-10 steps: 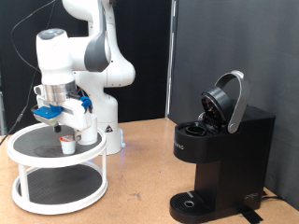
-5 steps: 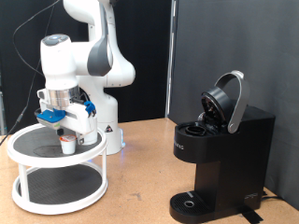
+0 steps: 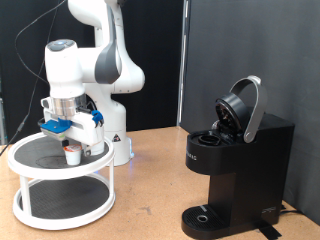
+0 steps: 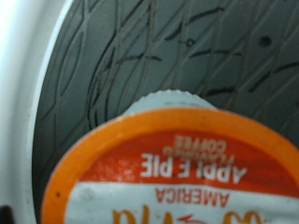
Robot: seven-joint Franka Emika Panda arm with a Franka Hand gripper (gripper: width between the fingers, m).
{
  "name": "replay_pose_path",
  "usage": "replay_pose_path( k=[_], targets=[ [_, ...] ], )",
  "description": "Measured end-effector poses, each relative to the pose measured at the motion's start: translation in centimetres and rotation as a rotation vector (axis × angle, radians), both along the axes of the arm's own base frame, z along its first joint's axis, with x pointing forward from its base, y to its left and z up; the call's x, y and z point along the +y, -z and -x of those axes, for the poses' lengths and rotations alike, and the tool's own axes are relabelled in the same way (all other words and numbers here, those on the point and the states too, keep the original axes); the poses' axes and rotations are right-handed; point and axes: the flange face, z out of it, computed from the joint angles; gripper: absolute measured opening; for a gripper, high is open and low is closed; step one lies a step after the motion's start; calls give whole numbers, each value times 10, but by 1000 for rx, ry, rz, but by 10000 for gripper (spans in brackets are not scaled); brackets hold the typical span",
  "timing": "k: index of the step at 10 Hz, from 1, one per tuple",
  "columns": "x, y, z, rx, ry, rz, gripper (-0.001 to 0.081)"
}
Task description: Make a cup of coffee with the keurig machine
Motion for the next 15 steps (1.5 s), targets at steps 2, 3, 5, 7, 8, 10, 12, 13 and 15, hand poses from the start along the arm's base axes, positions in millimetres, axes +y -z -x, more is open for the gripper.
replay_pose_path(
  k=[2, 3, 5, 7, 8, 10, 12, 13, 15],
  targets=[
    [-2, -1, 0, -8, 6, 2, 541],
    [-4, -2, 0, -12, 10, 3, 541],
    [-7, -4, -1, -18, 21, 6, 371],
    [-9, -8, -2, -21, 38, -4, 371],
    [-10, -12, -3, -20, 48, -20, 371],
    [-13, -30, -6, -13, 60, -66, 371],
    [-19, -56, -7, -7, 62, -92, 371],
    [-21, -64, -5, 4, 63, -102, 372],
    [-19, -63, -6, -3, 71, -113, 372]
  ],
)
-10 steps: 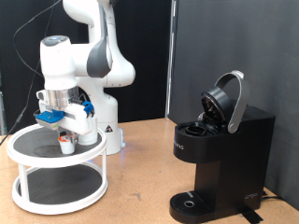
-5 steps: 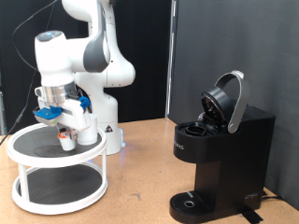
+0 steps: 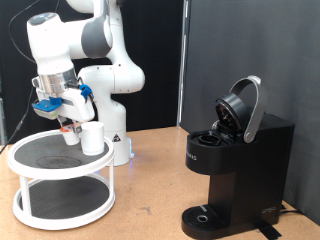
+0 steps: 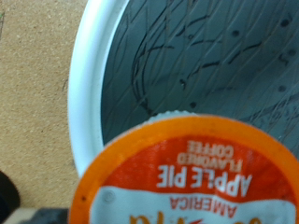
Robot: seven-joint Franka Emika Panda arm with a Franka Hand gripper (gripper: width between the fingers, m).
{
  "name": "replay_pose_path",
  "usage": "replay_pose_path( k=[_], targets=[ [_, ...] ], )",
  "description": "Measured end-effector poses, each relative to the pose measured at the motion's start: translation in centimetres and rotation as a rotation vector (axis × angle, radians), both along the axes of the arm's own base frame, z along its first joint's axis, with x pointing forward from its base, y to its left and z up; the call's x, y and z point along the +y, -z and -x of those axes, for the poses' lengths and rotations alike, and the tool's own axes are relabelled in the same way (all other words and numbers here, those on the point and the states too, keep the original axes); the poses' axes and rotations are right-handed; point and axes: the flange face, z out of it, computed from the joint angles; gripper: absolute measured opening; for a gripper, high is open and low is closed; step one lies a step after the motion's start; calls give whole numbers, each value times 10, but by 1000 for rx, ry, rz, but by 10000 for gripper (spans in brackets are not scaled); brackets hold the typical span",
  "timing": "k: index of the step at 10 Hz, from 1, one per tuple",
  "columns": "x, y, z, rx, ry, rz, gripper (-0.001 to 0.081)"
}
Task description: Make a cup of coffee with the keurig machine
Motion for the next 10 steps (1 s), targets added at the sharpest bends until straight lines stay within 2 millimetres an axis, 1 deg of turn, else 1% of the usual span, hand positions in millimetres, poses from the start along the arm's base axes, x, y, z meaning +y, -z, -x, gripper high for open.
replay_pose_path(
  k=[1, 3, 6, 8, 9, 10],
  targets=[
    [3, -1, -2, -13, 23, -37, 372],
    [14, -13, -11, -65, 76, -145, 372],
    [46, -38, -32, -104, 105, -323, 372],
    [71, -50, -47, -98, 136, -354, 372],
    [77, -53, -51, -89, 153, -350, 372],
    [77, -52, -50, -90, 147, -350, 372]
  ],
)
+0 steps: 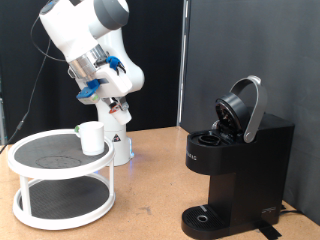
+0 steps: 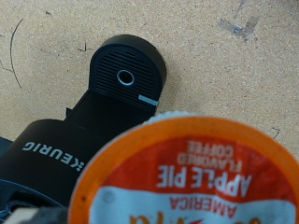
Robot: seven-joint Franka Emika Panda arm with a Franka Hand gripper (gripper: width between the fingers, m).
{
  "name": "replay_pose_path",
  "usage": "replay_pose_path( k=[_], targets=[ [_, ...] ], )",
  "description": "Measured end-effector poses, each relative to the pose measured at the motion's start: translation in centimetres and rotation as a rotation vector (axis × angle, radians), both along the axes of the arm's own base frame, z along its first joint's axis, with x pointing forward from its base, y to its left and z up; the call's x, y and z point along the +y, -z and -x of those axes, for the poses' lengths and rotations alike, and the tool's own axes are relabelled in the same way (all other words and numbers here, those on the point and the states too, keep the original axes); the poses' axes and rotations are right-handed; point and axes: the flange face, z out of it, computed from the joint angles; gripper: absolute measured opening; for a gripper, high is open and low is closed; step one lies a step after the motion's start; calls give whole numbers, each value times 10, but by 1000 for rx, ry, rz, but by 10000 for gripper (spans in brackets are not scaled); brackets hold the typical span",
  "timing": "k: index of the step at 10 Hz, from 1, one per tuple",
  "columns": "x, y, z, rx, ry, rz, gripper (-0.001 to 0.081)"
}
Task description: Make a cup of coffee with the keurig machine
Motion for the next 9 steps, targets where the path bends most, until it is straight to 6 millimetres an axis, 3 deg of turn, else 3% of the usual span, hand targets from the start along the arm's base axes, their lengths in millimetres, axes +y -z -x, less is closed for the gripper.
replay_pose_path(
  k=[2, 6, 9],
  targets=[
    [10, -1, -3, 9, 34, -99, 372],
    [60, -22, -28, 1, 103, -280, 372],
    [97, -41, -45, -25, 108, -307, 372]
  ],
)
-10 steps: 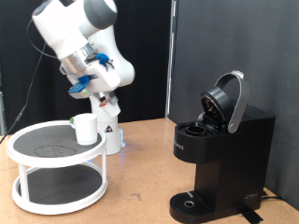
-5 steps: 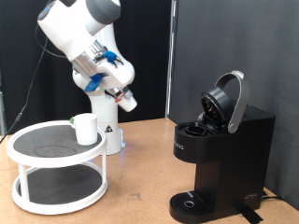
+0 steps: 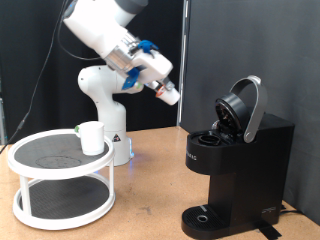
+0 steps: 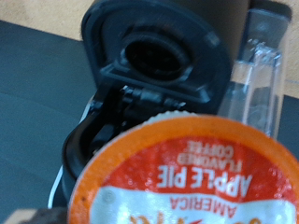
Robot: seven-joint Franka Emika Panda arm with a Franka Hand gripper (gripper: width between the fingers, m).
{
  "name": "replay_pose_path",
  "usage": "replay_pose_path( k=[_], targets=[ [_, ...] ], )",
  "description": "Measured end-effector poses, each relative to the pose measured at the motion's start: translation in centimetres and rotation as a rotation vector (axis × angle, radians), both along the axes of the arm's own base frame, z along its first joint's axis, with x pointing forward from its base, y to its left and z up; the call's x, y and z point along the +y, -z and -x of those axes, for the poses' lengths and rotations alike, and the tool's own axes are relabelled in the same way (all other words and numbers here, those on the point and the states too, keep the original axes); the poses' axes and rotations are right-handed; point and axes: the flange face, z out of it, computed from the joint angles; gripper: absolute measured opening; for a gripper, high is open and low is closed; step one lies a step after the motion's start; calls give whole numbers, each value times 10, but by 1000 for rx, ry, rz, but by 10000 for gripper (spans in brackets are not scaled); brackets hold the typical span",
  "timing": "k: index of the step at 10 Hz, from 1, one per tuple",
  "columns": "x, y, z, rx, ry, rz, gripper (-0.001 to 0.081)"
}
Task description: Make a cup of coffee with the keurig machine
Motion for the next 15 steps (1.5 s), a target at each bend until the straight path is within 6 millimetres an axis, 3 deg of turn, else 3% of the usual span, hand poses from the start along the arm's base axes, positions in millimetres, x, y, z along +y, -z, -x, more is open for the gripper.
replay_pose_path(
  k=[5, 9, 11, 15],
  targets=[
    [59, -23, -29, 27, 12, 26, 372],
    [70, -25, -40, 27, -1, 40, 372],
    [68, -16, -39, 41, 4, 46, 372],
    [67, 24, -42, 71, 30, 102, 372]
  ],
)
